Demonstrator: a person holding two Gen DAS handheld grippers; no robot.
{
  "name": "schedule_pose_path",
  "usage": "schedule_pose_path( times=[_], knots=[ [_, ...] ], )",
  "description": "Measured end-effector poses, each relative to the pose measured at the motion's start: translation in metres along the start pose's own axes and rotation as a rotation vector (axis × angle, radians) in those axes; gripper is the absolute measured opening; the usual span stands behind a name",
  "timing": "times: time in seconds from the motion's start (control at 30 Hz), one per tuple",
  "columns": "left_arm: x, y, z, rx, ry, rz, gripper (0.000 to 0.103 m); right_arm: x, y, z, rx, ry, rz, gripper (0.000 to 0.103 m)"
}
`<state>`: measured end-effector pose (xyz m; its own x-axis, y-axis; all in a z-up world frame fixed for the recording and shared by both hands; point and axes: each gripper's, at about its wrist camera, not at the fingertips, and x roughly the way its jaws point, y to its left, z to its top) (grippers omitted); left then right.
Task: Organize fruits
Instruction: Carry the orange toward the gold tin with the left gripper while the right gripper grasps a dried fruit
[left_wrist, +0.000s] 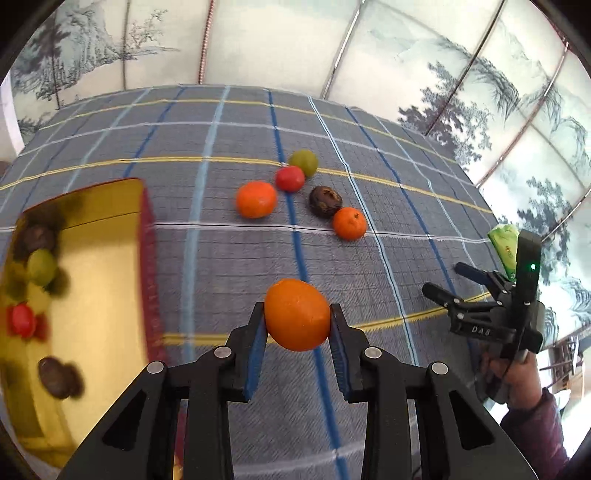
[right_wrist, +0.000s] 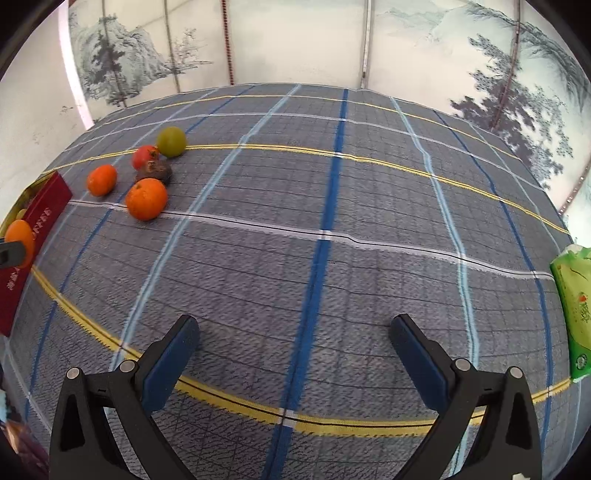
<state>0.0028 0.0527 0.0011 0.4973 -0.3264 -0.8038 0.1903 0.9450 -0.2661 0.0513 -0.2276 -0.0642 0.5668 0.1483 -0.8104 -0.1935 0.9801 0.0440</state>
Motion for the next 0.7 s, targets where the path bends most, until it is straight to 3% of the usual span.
schedule_pose_path(
  times=[0.03, 0.1, 0.17, 0.3, 0.47, 0.7],
  knots=[
    [-0.005, 0.002, -0.001, 0.000, -0.008, 0.006, 0.033, -0.002, 0.001, 0.000, 0.003, -0.010, 0.024, 0.100],
    [-0.016, 0.009, -0.005, -0.002, -0.025, 0.020, 0.033, -0.005, 0.008, 0.005, 0.003, -0.029, 0.084, 0.086],
    [-0.025, 0.015, -0.007, -0.005, -0.038, 0.034, 0.033, -0.006, 0.019, 0.014, -0.009, -0.044, 0.145, 0.083],
    [-0.038, 0.027, -0.013, -0.019, -0.054, 0.050, 0.033, -0.001, 0.047, 0.042, -0.067, -0.064, 0.228, 0.066],
    [-0.050, 0.043, -0.019, -0.039, -0.068, 0.072, 0.033, 0.019, 0.078, 0.078, -0.148, -0.035, 0.263, 0.061],
    [-0.062, 0.058, -0.021, -0.056, -0.091, 0.089, 0.033, 0.040, 0.094, 0.101, -0.166, -0.004, 0.265, 0.061]
  ],
)
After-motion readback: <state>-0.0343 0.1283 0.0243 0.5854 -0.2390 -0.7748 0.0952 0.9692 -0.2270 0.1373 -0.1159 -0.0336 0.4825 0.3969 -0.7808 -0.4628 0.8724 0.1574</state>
